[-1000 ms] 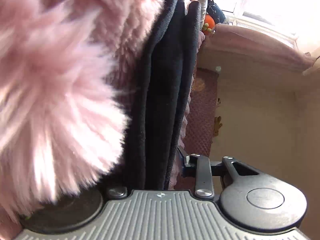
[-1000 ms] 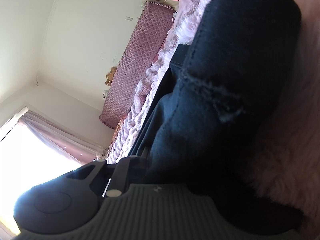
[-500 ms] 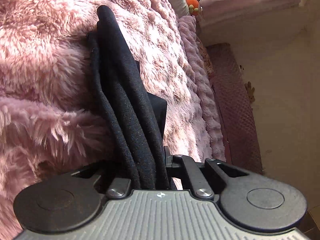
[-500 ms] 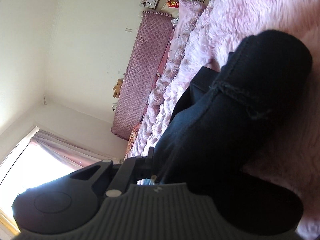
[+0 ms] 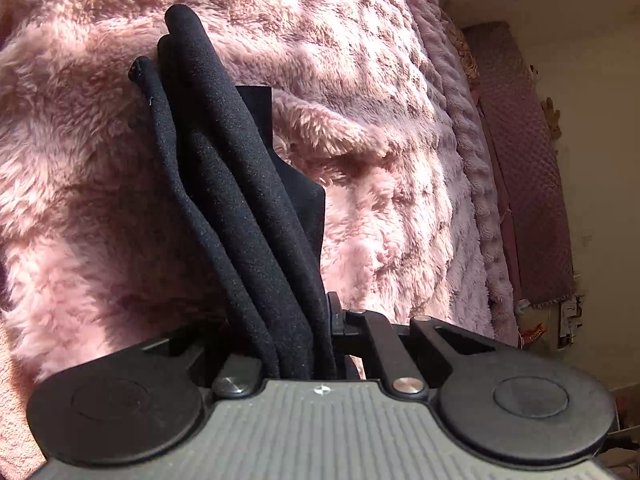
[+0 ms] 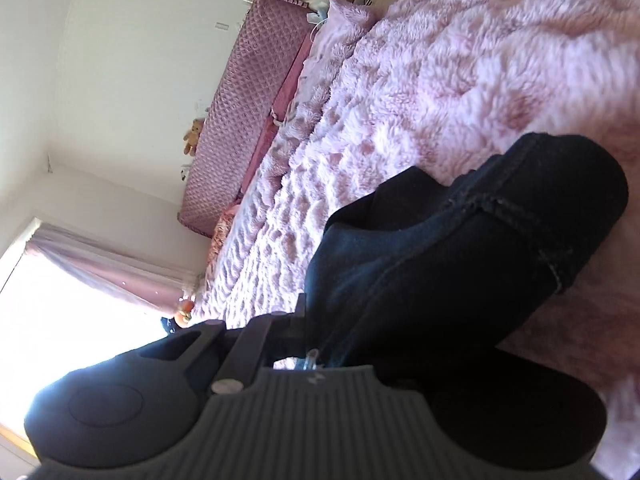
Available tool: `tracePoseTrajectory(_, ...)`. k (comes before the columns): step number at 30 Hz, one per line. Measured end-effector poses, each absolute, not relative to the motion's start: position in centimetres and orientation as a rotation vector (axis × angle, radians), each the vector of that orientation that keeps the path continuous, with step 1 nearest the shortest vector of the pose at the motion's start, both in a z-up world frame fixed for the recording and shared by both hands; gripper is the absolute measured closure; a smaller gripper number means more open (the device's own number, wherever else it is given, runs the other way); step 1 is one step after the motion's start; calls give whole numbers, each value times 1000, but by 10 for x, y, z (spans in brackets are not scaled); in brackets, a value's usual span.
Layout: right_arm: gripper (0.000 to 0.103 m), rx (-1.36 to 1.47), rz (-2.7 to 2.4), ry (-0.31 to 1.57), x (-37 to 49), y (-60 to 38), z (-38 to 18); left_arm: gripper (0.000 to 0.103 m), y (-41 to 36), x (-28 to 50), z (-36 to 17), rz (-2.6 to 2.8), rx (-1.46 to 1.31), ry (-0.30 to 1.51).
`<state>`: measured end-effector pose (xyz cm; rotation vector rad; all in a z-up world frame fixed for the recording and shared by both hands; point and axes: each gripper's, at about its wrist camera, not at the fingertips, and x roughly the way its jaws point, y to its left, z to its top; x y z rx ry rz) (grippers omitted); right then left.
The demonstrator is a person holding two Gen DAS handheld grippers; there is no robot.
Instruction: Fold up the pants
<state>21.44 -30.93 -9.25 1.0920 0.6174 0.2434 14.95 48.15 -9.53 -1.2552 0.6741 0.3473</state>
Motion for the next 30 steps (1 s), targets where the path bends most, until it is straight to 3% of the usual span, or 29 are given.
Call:
tracePoseTrajectory(3, 102, 1050, 225, 642, 187, -324, -96, 95, 481, 120, -120, 356, -1309, 700)
tracePoseTrajectory(9, 102, 1004, 194, 676, 159, -344, -126, 87, 496, 80, -164, 223, -1522, 522)
tracePoseTrajectory(15, 99, 946, 181, 717, 160, -347, -132, 75, 514, 67, -156, 172, -1434, 457)
tracePoseTrajectory(17, 86, 894, 168, 751, 156, -350, -121, 71, 519, 58, -151, 249, -1380, 435)
tracePoseTrajectory(19, 59, 766, 152, 794, 150, -349, -104, 60, 522, 47, -148, 298, -1353, 394)
tracePoseTrajectory(21, 52, 642, 105, 830, 144, -352, -87, 47, 525, 31, -148, 350, -1351, 318)
tracePoseTrajectory(22, 41, 598, 69, 850, 141, -354, -79, 44, 525, 25, -149, 375, -1361, 288)
tracePoseTrajectory(23, 37, 538, 10, 870, 135, -357, -69, 43, 524, 16, -150, 414, -1386, 255)
tracePoseTrajectory(26, 40, 281, -67, 826, 126, -344, -27, 38, 514, -1, -143, 544, -1386, 178)
tracePoseTrajectory(29, 47, 97, 98, 738, 137, -301, 19, 44, 507, -11, -131, 641, -1397, 129)
tracePoseTrajectory(30, 53, 60, 189, 718, 146, -279, 32, 50, 507, -16, -126, 640, -1434, 91)
